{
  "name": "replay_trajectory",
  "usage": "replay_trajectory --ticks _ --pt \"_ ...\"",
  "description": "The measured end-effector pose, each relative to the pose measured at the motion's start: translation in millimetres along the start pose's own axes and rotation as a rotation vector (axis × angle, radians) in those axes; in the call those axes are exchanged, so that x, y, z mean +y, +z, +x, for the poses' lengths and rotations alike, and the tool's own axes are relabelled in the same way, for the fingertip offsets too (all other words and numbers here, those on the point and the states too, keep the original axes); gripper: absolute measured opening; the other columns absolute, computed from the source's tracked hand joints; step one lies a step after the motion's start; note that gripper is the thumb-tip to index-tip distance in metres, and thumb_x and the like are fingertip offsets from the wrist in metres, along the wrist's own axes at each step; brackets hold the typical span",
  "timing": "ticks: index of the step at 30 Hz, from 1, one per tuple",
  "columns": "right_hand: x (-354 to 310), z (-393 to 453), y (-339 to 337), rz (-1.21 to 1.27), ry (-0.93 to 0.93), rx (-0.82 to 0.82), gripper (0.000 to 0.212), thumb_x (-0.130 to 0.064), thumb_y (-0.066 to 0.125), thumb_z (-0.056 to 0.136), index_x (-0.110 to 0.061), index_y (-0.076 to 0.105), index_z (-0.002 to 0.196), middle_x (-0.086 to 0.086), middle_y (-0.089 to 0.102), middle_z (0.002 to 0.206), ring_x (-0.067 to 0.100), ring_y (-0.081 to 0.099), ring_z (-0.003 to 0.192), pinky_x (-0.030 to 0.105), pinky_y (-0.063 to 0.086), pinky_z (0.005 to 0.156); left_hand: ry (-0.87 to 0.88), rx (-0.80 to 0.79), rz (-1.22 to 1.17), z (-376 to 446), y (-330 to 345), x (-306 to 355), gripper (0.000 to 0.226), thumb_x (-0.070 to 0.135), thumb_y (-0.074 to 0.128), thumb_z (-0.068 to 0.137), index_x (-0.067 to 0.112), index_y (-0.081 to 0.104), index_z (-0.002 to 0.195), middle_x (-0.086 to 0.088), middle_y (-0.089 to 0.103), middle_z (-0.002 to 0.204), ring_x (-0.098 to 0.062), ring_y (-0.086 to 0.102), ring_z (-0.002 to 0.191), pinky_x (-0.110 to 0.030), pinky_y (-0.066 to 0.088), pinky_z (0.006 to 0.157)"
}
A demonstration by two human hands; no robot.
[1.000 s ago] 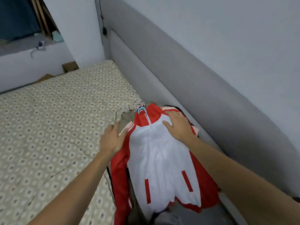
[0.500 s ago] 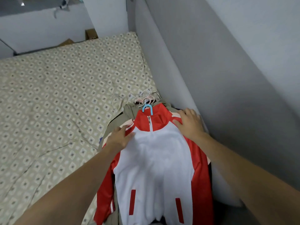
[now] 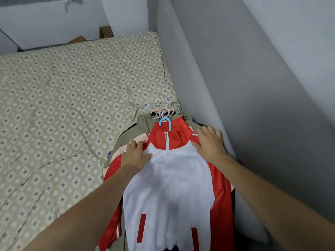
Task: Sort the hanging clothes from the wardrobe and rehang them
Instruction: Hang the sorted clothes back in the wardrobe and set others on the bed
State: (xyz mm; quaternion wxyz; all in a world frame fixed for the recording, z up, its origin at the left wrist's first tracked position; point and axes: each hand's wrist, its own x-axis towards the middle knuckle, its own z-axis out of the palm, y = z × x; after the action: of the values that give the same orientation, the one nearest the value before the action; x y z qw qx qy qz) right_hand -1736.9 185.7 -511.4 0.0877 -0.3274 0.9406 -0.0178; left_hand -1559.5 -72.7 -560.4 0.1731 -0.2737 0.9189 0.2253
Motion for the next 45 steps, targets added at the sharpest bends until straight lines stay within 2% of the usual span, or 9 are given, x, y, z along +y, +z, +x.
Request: replay_trajectory --ticks 10,19,28,30,33,35,37,40,45 --pt "-8 3 -7 0.204 0.019 -0.074 0.031 -0.030 0.069 0.097 -0.021 0.053 0.122 -0.007 0.064 0.127 0.020 0.058 0.121 0.042 0.028 0.092 0.064 -0.007 -0.041 -6 4 -9 0.059 0.050 0.065 0.097 0.012 0.049 0.139 -0.009 0.052 0.127 -0.031 0.047 0.122 -0.045 0.047 0.093" --pt "-16 -6 -20 0.078 0.047 -0.197 0.035 -0.042 0.039 0.111 -0.019 0.065 0.110 0.002 0.072 0.110 0.029 0.063 0.108 0.045 0.029 0.093 0.095 -0.034 -0.074 -12 -5 -12 0.062 0.047 0.067 0.096 0.016 0.047 0.145 -0.008 0.044 0.132 -0.030 0.043 0.129 -0.042 0.045 0.095" --pt "-40 -75 -76 0.400 0.041 0.072 0.018 -0.022 0.050 0.109 -0.026 0.067 0.110 0.000 0.074 0.104 0.024 0.061 0.096 0.040 0.034 0.087 0.238 0.150 -0.291 -40 -51 -15 0.062 0.067 0.047 0.099 0.026 0.051 0.145 0.002 0.048 0.135 -0.019 0.044 0.129 -0.040 0.040 0.108" --pt "-46 -98 -89 0.494 0.082 0.116 0.018 -0.022 0.054 0.106 -0.036 0.060 0.095 -0.002 0.072 0.091 0.024 0.058 0.085 0.039 0.039 0.080 0.292 0.144 -0.264 -45 -69 -18 0.060 0.074 0.034 0.098 0.027 0.064 0.120 0.002 0.061 0.117 -0.022 0.054 0.117 -0.041 0.045 0.099" --pt "-58 -136 -112 0.543 0.174 0.167 0.026 -0.027 0.055 0.105 -0.038 0.047 0.082 -0.017 0.059 0.075 0.017 0.054 0.076 0.036 0.041 0.073 0.420 0.150 -0.318 -68 -97 -20 0.046 0.060 0.040 0.105 0.024 0.056 0.082 0.009 0.057 0.074 -0.020 0.058 0.081 -0.036 0.040 0.069" --pt "-66 -168 -128 0.578 0.226 0.195 0.024 -0.034 0.054 0.102 -0.036 0.048 0.080 -0.017 0.059 0.071 0.015 0.054 0.072 0.037 0.043 0.071 0.514 0.126 -0.394 -87 -113 -19 0.029 0.037 0.052 0.109 0.015 0.058 0.090 0.007 0.064 0.077 -0.016 0.055 0.074 -0.032 0.035 0.066" --pt "-78 -203 -147 0.598 0.281 0.225 0.025 -0.043 0.055 0.099 -0.037 0.049 0.076 -0.014 0.059 0.070 0.013 0.054 0.069 0.039 0.045 0.067 0.603 0.118 -0.410 -108 -128 -19 0.015 0.038 0.052 0.108 0.032 0.061 0.098 0.018 0.065 0.095 -0.018 0.058 0.079 -0.031 0.038 0.067" --pt "-106 -263 -174 0.610 0.358 0.294 0.025 -0.053 0.058 0.098 -0.030 0.054 0.088 -0.010 0.063 0.077 0.014 0.060 0.075 0.040 0.049 0.073 0.684 0.163 -0.407 -145 -149 -11 0.025 0.051 0.049 0.105 0.057 0.054 0.081 0.027 0.062 0.075 -0.006 0.054 0.066 -0.035 0.041 0.063" --pt "-159 -373 -213 0.521 0.437 0.405 0.032 -0.064 0.053 0.099 -0.039 0.058 0.118 -0.016 0.069 0.092 0.007 0.065 0.091 0.040 0.053 0.083 0.964 0.120 -0.390 -218 -185 19 0.029 0.038 0.056 0.106 0.023 0.049 0.082 0.005 0.065 0.079 -0.010 0.059 0.076 -0.033 0.037 0.064"
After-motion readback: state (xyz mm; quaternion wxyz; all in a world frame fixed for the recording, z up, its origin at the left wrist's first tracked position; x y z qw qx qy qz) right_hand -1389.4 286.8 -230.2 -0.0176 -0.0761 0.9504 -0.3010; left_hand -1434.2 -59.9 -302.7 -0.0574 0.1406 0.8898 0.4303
